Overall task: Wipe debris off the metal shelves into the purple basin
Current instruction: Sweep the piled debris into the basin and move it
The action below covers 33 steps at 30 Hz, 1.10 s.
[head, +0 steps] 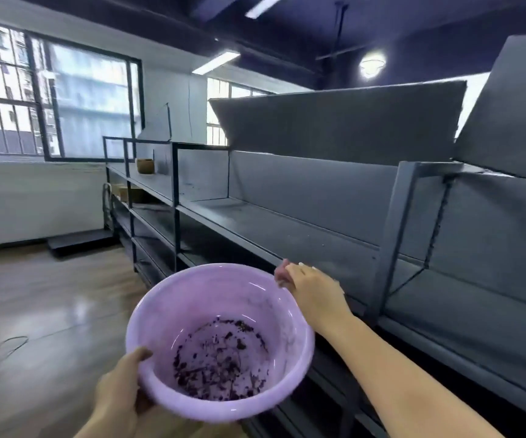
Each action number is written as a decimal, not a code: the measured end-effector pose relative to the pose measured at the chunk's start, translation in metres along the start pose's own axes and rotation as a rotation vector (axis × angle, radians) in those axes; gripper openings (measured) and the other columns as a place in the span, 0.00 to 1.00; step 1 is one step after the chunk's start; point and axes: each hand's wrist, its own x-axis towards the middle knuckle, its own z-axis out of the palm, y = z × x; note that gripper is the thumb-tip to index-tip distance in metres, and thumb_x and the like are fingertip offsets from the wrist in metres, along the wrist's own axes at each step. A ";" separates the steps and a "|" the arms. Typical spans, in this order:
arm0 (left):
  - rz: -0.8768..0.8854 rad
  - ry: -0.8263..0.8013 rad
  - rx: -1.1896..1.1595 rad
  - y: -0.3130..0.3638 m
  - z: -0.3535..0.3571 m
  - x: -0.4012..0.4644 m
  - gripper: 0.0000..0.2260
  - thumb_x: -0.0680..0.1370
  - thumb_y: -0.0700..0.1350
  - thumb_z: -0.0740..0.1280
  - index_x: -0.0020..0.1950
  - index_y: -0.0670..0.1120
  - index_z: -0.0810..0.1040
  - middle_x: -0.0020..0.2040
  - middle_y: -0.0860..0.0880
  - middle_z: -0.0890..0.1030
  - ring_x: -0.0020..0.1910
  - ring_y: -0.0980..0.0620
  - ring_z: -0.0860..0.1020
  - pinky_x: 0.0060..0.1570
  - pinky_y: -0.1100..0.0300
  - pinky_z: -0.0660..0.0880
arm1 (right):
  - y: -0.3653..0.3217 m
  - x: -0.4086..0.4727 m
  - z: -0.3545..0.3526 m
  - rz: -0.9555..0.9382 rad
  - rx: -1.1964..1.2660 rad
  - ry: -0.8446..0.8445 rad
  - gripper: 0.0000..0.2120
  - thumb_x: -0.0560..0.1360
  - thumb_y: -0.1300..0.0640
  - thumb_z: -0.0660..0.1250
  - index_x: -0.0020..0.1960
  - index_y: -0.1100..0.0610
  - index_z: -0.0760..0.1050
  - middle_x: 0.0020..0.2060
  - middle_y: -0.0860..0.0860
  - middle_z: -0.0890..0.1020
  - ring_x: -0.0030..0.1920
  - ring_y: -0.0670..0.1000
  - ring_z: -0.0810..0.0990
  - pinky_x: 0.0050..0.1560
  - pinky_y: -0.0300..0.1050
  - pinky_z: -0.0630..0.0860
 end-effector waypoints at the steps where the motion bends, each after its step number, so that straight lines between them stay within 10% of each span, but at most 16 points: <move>1: 0.002 -0.031 0.011 0.009 0.003 -0.010 0.12 0.74 0.42 0.67 0.53 0.36 0.75 0.44 0.37 0.79 0.38 0.40 0.77 0.41 0.49 0.76 | -0.001 -0.008 -0.014 0.037 0.008 0.006 0.13 0.82 0.55 0.54 0.63 0.50 0.71 0.59 0.45 0.76 0.59 0.49 0.73 0.44 0.40 0.61; 15: -0.156 -0.627 0.154 -0.013 0.131 -0.114 0.18 0.72 0.43 0.67 0.59 0.37 0.76 0.52 0.34 0.81 0.47 0.35 0.81 0.38 0.44 0.80 | 0.100 -0.163 -0.117 0.526 -0.282 0.003 0.14 0.81 0.56 0.55 0.66 0.50 0.68 0.60 0.48 0.76 0.58 0.53 0.75 0.49 0.47 0.71; 23: -0.229 -0.765 0.227 -0.057 0.218 -0.190 0.06 0.75 0.39 0.68 0.46 0.38 0.73 0.44 0.38 0.78 0.38 0.38 0.77 0.38 0.47 0.77 | 0.154 -0.236 -0.162 0.672 -0.387 -0.018 0.14 0.82 0.53 0.52 0.66 0.49 0.67 0.61 0.45 0.75 0.59 0.51 0.73 0.51 0.46 0.71; 33: -0.230 -0.807 0.259 -0.081 0.340 -0.205 0.15 0.75 0.42 0.69 0.59 0.39 0.72 0.50 0.39 0.75 0.46 0.36 0.76 0.31 0.48 0.75 | 0.236 -0.224 -0.182 0.797 -0.226 0.074 0.17 0.82 0.49 0.52 0.68 0.48 0.69 0.66 0.47 0.74 0.59 0.54 0.75 0.56 0.47 0.72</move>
